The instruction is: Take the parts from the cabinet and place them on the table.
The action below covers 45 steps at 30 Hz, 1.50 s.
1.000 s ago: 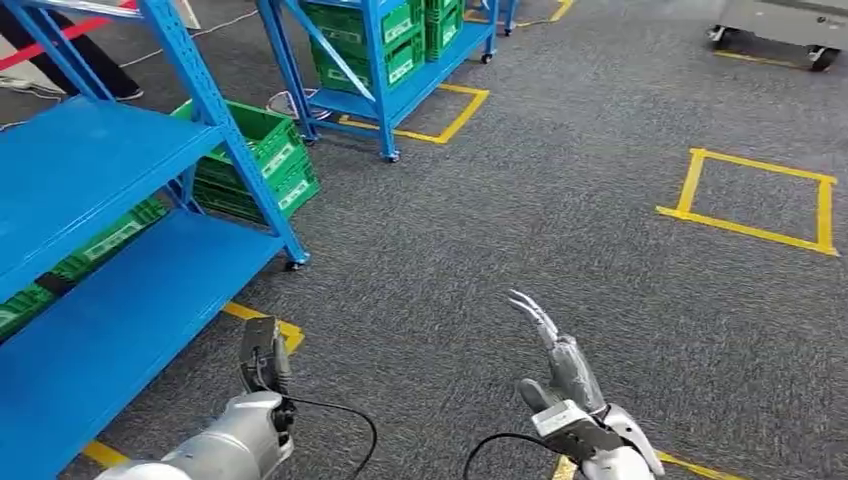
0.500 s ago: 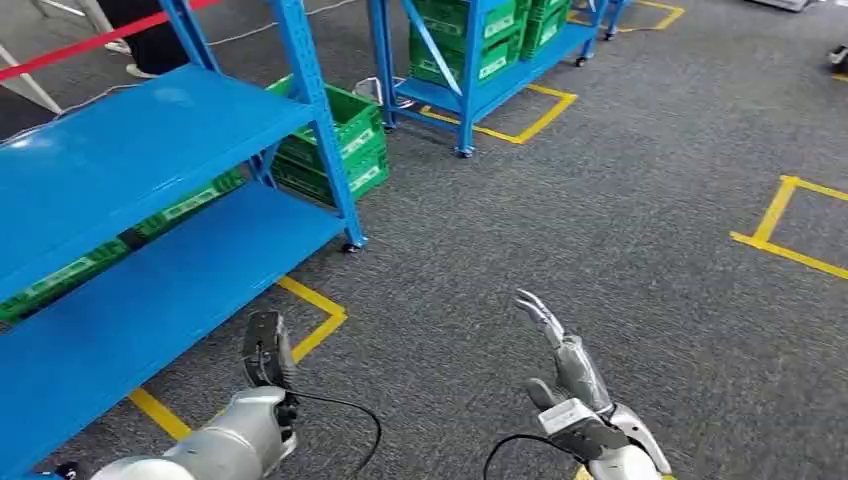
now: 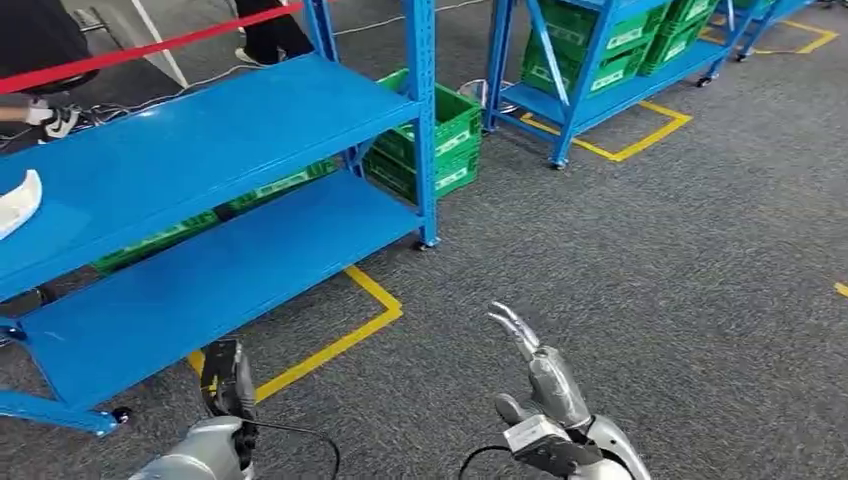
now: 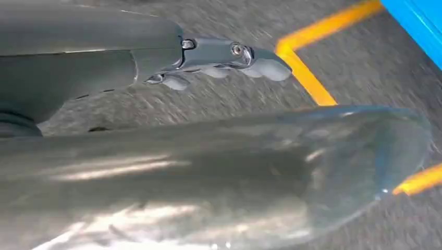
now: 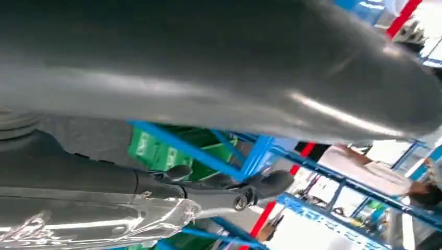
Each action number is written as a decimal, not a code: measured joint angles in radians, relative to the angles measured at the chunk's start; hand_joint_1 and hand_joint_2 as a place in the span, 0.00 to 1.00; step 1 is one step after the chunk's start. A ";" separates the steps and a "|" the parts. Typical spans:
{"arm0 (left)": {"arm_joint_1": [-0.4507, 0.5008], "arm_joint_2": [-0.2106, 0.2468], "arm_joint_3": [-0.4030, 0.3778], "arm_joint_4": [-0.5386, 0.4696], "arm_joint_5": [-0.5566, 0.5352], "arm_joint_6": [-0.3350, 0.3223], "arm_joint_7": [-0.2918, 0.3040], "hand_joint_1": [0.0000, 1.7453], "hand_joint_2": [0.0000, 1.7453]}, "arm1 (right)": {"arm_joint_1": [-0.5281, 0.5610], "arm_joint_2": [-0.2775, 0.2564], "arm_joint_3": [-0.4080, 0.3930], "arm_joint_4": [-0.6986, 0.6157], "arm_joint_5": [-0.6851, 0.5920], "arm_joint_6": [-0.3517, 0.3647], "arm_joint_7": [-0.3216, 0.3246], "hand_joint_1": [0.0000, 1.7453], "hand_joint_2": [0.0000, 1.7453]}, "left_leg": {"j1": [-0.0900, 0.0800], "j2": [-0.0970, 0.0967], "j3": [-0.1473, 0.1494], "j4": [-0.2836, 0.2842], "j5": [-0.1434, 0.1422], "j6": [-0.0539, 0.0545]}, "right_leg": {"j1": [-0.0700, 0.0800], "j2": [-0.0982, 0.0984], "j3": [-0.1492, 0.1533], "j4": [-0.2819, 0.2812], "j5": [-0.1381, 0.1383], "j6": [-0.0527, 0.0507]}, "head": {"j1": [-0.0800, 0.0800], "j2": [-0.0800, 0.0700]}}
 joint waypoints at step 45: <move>0.158 0.211 0.040 -0.015 0.070 -0.195 -0.156 0.00 0.00 | 0.033 -0.026 0.071 -0.036 -0.033 -0.086 0.047 0.00 0.00 | -0.016 0.211 0.027 0.000 -0.028 -0.005 | 0.027 -0.186 0.023 -0.011 -0.013 -0.022 | -0.017 0.000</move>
